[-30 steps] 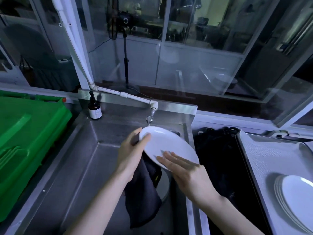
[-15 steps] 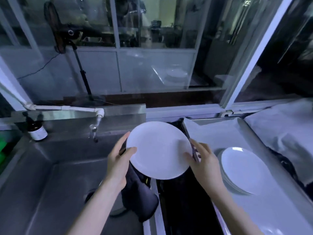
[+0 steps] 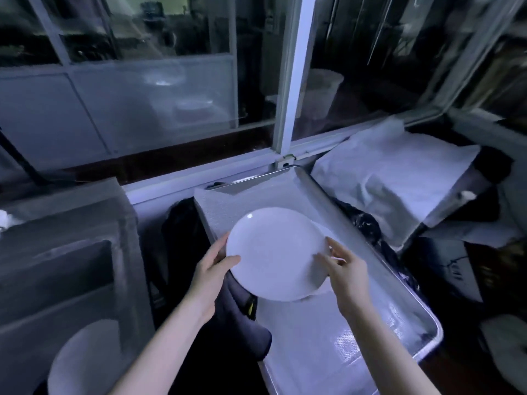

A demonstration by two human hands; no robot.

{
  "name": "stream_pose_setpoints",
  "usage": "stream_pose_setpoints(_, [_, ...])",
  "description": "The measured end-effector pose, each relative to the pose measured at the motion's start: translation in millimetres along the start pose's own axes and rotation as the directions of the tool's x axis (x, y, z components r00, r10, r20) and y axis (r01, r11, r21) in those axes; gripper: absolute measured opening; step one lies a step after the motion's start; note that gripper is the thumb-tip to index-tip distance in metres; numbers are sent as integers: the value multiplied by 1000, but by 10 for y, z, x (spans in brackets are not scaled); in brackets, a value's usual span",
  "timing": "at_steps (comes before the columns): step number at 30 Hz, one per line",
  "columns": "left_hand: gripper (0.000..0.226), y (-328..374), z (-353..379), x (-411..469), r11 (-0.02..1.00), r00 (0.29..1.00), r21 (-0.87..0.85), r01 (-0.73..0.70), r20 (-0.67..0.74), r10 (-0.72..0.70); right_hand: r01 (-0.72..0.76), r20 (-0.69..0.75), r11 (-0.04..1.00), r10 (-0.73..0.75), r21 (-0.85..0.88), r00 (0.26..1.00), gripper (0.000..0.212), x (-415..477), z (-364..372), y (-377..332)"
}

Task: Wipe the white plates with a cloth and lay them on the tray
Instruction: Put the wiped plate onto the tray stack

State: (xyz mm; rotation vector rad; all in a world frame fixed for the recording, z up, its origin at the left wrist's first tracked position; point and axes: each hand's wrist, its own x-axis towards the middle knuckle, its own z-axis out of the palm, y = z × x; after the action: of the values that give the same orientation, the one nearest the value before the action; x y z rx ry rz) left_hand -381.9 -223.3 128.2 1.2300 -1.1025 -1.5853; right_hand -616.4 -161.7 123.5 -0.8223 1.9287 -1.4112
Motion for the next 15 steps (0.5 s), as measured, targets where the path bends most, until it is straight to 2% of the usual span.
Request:
stream_pose_setpoints(5, [61,-83,277,355,983,981,182,16,187,-51,-71,-105,997,70,-5,992,17,402,-215,300])
stream_pose_setpoints(8, [65,-128,392,537,962,960,273,14,266,-90,-71,-124,996,63,-59,990,32,591,-268,489])
stream_pose_setpoints(11, [68,-194,483,671,941,961,334,51,241,-137,-131,-136,989,121,-63,983,26,742,-287,627])
stream_pose_setpoints(15, [69,-343,560,792,921,969,376,101,171,-176,-133,-136,990,125,-50,983,36,830,-234,721])
